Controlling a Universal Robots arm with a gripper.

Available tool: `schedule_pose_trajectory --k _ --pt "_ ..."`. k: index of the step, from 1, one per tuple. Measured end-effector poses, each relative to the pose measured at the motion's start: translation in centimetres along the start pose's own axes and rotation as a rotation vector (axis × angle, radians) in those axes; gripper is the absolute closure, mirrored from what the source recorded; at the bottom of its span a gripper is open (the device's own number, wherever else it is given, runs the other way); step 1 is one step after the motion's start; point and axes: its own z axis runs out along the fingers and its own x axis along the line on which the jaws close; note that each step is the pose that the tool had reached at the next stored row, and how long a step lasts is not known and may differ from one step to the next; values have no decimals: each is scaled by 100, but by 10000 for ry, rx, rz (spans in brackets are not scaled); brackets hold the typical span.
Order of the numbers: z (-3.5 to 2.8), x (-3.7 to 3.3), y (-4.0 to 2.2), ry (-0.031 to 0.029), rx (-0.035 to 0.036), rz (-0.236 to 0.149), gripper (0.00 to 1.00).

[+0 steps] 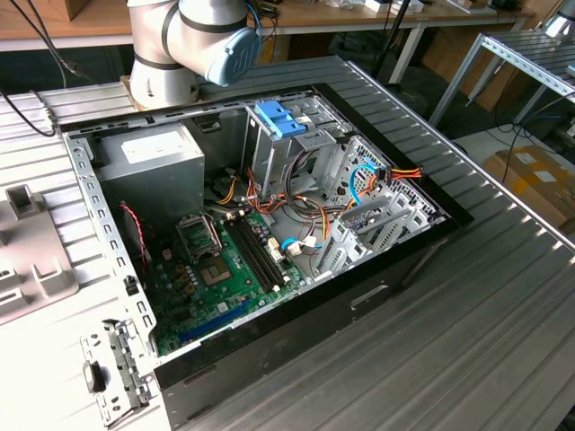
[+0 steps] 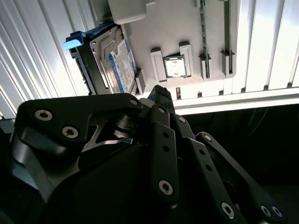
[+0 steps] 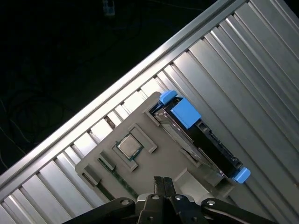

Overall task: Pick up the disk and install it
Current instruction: 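Pick up the disk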

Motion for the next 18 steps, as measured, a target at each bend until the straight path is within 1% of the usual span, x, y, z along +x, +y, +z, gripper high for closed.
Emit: schedule_pose_trajectory --k 11,14,18 --pt "4 0 0 16 -9 -374 89" --pt "7 0 0 24 -13 -549 89" --pt "9 0 0 29 -16 -679 89"
